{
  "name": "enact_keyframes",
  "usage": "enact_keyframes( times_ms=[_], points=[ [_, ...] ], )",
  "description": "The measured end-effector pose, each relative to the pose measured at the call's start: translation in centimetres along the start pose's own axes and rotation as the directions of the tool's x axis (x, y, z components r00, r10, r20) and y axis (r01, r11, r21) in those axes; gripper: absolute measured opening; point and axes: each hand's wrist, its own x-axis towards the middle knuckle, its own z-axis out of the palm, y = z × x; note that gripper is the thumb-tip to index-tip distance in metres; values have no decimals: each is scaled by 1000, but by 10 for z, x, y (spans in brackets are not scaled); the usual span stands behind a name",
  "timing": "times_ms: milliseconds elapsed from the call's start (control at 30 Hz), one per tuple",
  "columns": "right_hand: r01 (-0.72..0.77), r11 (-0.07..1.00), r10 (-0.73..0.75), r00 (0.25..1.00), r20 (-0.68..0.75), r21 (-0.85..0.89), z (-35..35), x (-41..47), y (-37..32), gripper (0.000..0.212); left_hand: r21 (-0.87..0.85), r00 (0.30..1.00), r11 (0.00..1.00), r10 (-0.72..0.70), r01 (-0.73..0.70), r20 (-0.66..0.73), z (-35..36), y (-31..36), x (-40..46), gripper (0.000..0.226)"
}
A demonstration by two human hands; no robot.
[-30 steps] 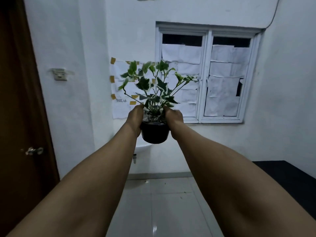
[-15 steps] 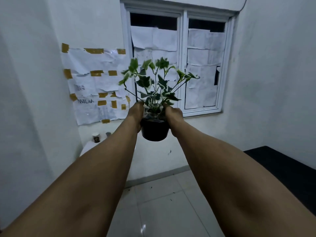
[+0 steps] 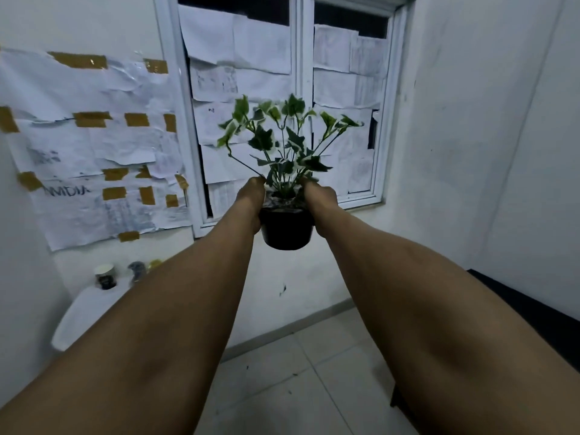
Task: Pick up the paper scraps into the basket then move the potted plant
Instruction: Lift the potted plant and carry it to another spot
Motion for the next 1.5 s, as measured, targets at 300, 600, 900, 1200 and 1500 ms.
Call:
enact_keyframes(
  times_ms=[300,600,900,1200,1500],
  points=[
    [-20,1000,20,999,-36,3,3,147,-2,45,-13,999,999,-36,36,-9,64,0,155,32],
    [-30,1000,29,984,-178,-1,10,286,24,54,-16,986,997,-68,72,154,118,-27,302,35],
    [-47,999,54,919,-391,26,6,401,27,56,67,930,990,-136,121,342,188,-33,440,37],
    [-58,998,70,815,-575,38,-34,500,65,48,146,848,976,-213,162,485,273,-86,532,34],
    [-93,994,112,724,-681,65,-105,626,91,58,186,788,958,-284,217,545,400,-143,636,50]
  ],
)
